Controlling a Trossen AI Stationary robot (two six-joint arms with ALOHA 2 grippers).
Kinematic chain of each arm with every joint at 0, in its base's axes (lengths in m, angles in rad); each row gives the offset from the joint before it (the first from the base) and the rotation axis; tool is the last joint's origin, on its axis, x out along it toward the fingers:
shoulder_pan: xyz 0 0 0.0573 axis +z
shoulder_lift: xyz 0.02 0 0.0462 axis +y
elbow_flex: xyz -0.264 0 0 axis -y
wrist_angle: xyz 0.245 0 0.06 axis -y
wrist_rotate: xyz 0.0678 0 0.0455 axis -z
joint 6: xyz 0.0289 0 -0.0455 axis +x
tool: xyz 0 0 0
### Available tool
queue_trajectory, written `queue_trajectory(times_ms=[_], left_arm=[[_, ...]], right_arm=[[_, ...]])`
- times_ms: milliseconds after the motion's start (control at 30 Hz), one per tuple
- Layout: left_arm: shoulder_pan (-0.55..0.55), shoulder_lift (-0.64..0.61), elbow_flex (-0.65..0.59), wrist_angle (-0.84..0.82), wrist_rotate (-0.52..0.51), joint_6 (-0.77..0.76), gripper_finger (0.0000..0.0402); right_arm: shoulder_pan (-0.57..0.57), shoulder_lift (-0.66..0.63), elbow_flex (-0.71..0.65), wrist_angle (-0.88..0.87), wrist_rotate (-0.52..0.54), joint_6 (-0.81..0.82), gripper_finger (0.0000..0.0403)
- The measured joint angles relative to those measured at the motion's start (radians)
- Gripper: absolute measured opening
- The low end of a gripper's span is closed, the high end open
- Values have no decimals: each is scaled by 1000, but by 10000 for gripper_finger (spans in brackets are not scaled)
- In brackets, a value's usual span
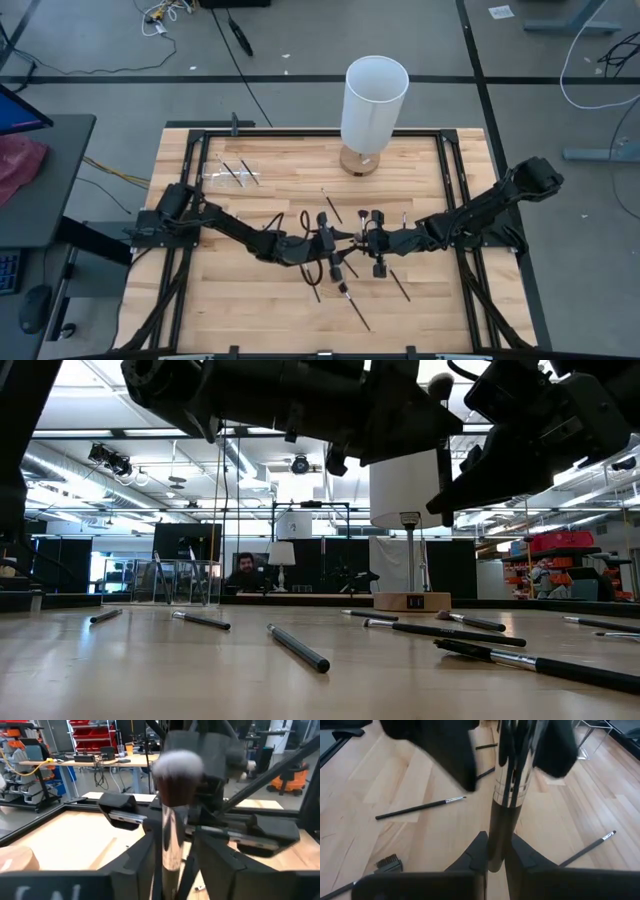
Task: Put items in baskets/containers
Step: Put the black powder brush into the transparent organizer
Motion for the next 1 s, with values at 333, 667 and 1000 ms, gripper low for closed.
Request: queue_trajectory(times_ms=[333,667,1000], left_arm=[[11,-1,0,27,51,-2,71],[11,-1,0,29,58,-3,52],[-69,-75,-2,-155,-314,-56,52]], right_arm=[[1,0,0,0,-5,1,31],[0,1,0,3,-27,1,48],[0,-39,0,-179,22,-2,127]])
